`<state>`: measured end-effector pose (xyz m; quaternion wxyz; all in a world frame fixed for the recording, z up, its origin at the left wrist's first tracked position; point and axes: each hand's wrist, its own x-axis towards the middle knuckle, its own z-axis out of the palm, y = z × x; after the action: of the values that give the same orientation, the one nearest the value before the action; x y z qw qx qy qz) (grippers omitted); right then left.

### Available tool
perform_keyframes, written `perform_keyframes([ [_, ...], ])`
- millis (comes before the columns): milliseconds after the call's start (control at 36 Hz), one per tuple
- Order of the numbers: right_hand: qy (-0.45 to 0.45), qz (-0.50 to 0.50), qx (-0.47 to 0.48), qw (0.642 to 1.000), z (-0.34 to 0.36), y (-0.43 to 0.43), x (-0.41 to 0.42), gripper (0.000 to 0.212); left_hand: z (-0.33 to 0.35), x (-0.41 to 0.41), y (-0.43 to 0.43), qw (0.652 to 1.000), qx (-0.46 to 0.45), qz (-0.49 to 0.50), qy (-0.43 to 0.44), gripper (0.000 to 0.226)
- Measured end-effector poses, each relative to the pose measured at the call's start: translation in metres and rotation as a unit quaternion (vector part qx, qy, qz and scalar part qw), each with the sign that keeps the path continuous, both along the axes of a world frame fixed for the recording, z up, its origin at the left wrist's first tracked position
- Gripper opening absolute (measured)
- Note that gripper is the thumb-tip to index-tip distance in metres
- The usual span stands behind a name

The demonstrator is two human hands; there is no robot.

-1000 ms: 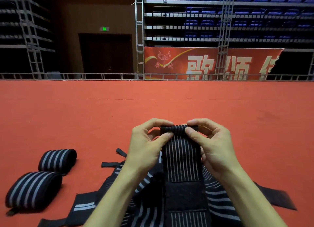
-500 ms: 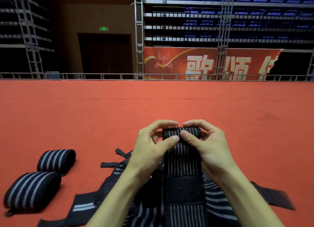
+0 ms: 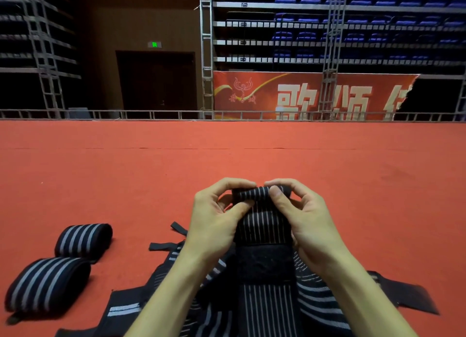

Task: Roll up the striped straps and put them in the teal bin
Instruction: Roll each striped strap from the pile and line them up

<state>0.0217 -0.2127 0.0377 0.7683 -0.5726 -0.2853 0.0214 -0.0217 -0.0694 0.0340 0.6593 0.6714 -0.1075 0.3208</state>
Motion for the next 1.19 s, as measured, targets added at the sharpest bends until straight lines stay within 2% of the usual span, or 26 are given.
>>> perform_keyframes([
  [111,-0.016,0.000,0.005,1.000,-0.003,-0.003,0.004,0.011,-0.002,0.001,-0.001,1.000,0.005,-0.008,0.003,0.035],
  [222,-0.022,0.003,0.019,1.000,-0.003,-0.003,0.005,0.014,-0.003,0.003,0.001,0.999,0.001,-0.034,0.038,0.021],
  [306,-0.026,0.006,0.025,0.999,-0.003,-0.002,0.004,0.015,-0.003,0.004,0.001,0.995,0.008,-0.041,0.086,0.031],
  [361,-0.026,0.008,0.025,0.999,-0.003,-0.003,0.005,0.021,-0.003,0.004,0.000,0.994,0.008,-0.044,0.095,0.022],
  [444,-0.011,0.013,0.031,0.999,-0.004,-0.003,0.005,0.028,-0.002,0.000,0.000,0.996,0.008,-0.044,0.078,0.011],
  [611,-0.047,-0.007,-0.028,0.998,-0.004,-0.002,0.005,0.025,-0.003,0.001,-0.001,0.998,0.054,-0.011,0.034,0.024],
  [778,-0.074,-0.024,-0.007,0.997,-0.002,-0.004,0.006,0.013,0.000,-0.001,-0.004,0.996,0.093,0.004,0.008,0.033],
  [861,-0.104,-0.028,-0.021,0.994,-0.001,-0.006,0.007,0.013,0.001,0.000,-0.002,0.991,0.131,0.019,-0.003,0.032],
  [944,-0.140,-0.045,-0.035,0.989,-0.001,-0.006,0.008,0.022,0.001,0.000,-0.002,0.984,0.171,0.042,-0.018,0.026],
  [1194,-0.227,-0.131,-0.096,0.960,-0.002,-0.002,0.011,0.025,-0.001,0.001,-0.002,0.979,0.192,0.067,-0.035,0.028],
])
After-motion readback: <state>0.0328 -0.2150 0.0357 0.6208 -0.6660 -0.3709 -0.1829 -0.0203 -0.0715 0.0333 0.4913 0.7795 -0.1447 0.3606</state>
